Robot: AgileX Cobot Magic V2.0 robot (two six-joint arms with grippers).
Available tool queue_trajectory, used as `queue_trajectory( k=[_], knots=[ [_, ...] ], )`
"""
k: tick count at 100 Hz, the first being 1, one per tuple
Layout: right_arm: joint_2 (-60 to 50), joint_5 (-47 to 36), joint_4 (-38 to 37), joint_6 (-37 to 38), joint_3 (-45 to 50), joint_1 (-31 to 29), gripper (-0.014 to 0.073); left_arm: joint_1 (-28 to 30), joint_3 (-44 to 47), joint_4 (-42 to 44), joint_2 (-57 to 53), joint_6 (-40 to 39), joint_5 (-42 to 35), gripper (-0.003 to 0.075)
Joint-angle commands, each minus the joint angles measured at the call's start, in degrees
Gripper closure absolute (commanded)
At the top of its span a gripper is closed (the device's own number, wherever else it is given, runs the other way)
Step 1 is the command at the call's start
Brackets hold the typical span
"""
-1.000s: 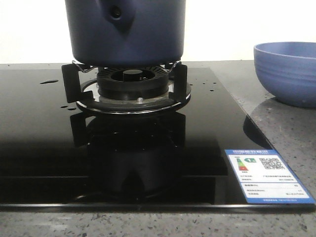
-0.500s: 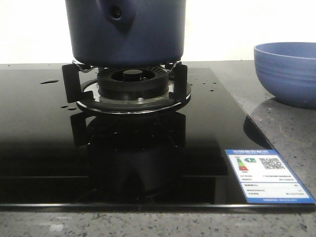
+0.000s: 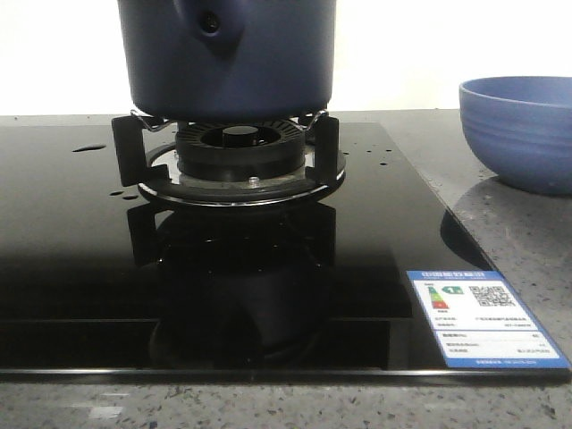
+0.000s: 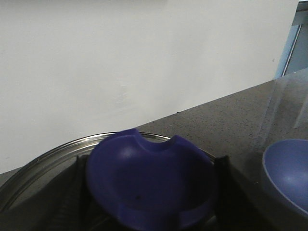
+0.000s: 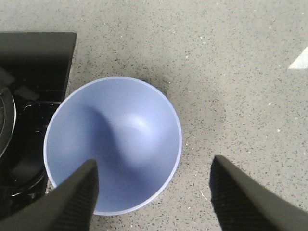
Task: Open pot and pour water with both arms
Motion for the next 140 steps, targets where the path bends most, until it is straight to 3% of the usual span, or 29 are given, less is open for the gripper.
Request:
queue_trajectory(
  k=[1, 79, 84, 101, 140],
  knots=[
    [-1.4, -2.0, 1.2, 0.1, -1.3, -0.5, 0.0148, -1.2, -2.5, 0.1, -1.3, -0.3, -8.2, 0.0351],
    [-1.4, -1.7, 2.3, 0.1, -1.3, -0.5, 0.0148, -1.5, -2.5, 0.0, 1.2, -0.3, -9.5, 0.0349],
    [-1.4, -1.7, 2.3, 0.1, -1.3, -0.5, 0.0148, -1.5, -2.5, 0.0, 1.2, -0.3, -9.3, 0.0326],
    [-1.4, -1.7, 2.3, 0.1, -1.3, -0.5, 0.0148, -1.5, -2.5, 0.0, 1.0, -0.3, -9.2, 0.0145],
    [-1.4, -1.7, 2.5, 0.0, -1.3, -0.5, 0.0148, 1.2, -2.5, 0.0, -7.2, -0.3, -6.1, 0.0143]
  ],
)
